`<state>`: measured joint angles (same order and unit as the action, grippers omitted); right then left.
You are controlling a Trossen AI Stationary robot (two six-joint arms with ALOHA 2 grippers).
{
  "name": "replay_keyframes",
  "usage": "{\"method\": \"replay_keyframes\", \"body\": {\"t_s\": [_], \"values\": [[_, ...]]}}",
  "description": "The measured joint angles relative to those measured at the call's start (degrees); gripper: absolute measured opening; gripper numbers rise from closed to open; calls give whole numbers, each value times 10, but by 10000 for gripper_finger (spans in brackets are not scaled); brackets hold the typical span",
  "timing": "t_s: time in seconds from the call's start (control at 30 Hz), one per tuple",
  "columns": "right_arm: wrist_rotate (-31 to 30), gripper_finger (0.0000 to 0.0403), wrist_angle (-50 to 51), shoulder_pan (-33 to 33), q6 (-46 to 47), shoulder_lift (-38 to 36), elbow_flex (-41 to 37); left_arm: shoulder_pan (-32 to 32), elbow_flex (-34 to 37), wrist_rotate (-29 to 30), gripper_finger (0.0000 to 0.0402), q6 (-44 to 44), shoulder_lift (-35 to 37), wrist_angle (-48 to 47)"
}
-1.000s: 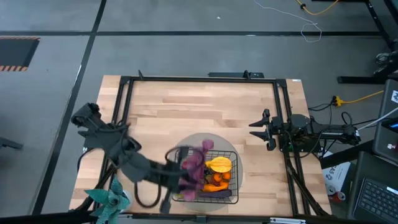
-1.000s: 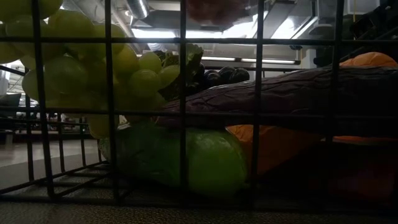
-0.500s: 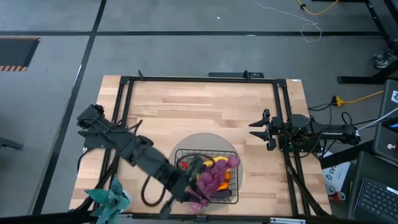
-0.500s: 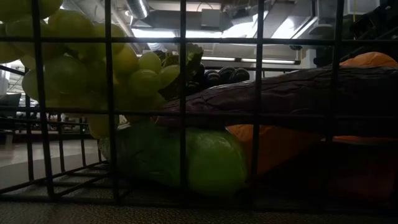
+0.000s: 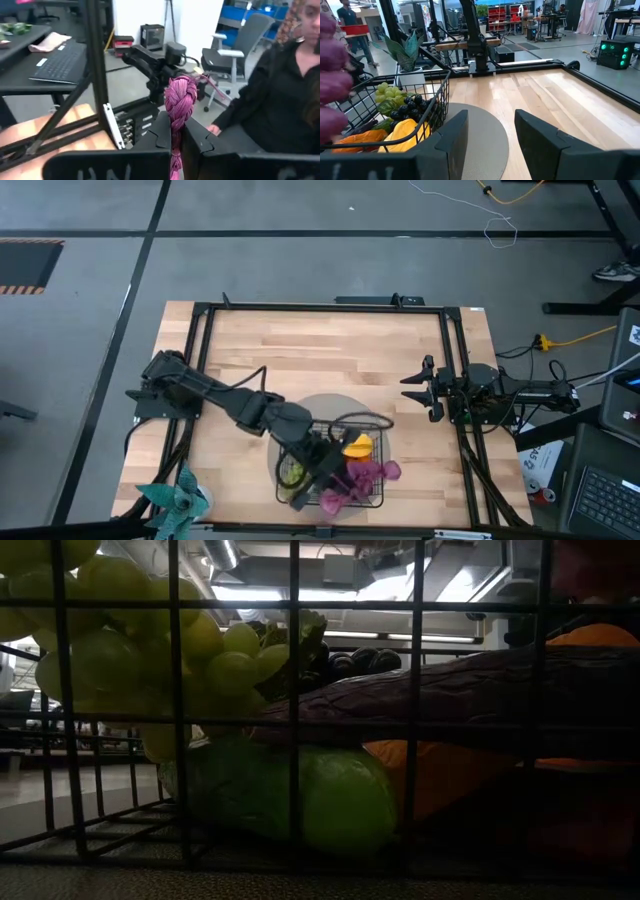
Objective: Build produce basket
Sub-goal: Put the purple garlic into the wire basket
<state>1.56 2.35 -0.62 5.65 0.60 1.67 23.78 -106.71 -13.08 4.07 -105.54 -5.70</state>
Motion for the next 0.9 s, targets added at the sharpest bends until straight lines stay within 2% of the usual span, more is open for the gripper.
{"method": "replay_keyframes", "body": {"t_s": [0.3, 0.5, 0.63, 0.9], "values": [[0, 165, 0, 0, 0, 0, 0, -4, -1, 23, 2, 77, 3, -64], [0, 165, 0, 0, 0, 0, 0, -3, -1, 85, 7, 127, -2, -138], [0, 165, 0, 0, 0, 0, 0, -5, -1, 93, 20, 152, -2, -183], [0, 165, 0, 0, 0, 0, 0, -5, -1, 94, 58, 201, -2, -200]]}}
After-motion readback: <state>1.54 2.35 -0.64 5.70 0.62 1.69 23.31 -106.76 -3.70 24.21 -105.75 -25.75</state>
